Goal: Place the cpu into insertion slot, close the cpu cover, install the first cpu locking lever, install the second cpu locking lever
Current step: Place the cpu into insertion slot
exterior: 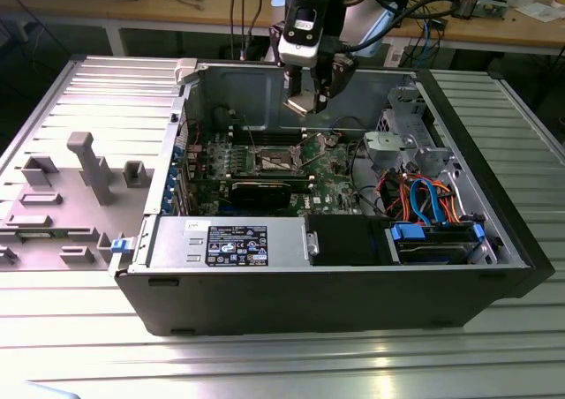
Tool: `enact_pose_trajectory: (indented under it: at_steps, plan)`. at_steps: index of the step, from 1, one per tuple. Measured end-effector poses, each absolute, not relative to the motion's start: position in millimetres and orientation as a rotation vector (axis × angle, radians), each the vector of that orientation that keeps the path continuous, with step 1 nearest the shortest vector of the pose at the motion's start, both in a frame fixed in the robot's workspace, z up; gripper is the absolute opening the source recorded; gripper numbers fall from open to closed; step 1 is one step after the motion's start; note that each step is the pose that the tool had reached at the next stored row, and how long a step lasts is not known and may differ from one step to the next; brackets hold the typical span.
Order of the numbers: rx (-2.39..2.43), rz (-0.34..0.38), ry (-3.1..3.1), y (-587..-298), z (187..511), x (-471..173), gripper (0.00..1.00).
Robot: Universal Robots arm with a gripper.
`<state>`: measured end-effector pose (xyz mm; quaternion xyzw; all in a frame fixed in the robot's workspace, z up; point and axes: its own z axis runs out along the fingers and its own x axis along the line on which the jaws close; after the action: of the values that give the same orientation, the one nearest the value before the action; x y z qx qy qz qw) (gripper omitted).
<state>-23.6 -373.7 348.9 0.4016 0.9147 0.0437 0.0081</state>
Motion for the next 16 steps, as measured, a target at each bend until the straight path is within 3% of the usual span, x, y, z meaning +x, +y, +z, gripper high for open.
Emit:
enact_pose_trajectory:
  at_steps: [16]
  plan:
    - [1.386,0.135,2.793,-373.7,347.9,-23.7,0.54]
